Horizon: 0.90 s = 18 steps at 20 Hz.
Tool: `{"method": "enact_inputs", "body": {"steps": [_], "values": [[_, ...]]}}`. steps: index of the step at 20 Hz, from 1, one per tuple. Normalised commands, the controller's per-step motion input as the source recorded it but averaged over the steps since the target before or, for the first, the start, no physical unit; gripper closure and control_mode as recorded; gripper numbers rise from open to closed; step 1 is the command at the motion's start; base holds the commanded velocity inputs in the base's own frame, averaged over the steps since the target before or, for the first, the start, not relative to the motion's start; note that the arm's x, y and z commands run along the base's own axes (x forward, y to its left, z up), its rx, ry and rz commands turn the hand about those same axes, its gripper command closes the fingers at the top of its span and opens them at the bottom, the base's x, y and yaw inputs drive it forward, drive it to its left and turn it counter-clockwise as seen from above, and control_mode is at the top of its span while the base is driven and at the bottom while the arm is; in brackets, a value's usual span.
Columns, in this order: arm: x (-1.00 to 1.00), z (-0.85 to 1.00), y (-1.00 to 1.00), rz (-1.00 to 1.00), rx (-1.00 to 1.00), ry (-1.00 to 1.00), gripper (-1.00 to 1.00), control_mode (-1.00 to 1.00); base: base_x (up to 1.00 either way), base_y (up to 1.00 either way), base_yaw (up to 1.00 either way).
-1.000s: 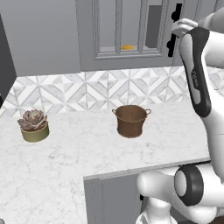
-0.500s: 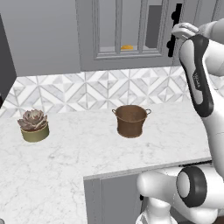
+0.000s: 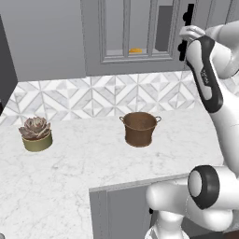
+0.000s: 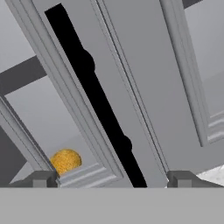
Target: Open the cabinet, pick up the bread from the cabinet and place it in the basket. Then move the basket to the dining counter.
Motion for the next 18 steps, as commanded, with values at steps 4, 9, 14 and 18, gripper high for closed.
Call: {"method": "enact_inputs", "body": {"steps": [4,9,14,18], "values": [[0.5,0.0,0.0,0.02,0.01,0.0,-1.0,-1.0,0.0,0.0,0.0],[0.53,0.0,0.0,0.01,0.01,0.0,-1.0,-1.0,0.0,0.0,0.0],[0.45,-0.02,0.0,0.02,0.0,-0.01,-1.0,-1.0,0.0,0.0,0.0],[0.45,-0.02,-0.01,0.04,0.0,-0.04,-1.0,-1.0,0.0,0.0,0.0]]}}
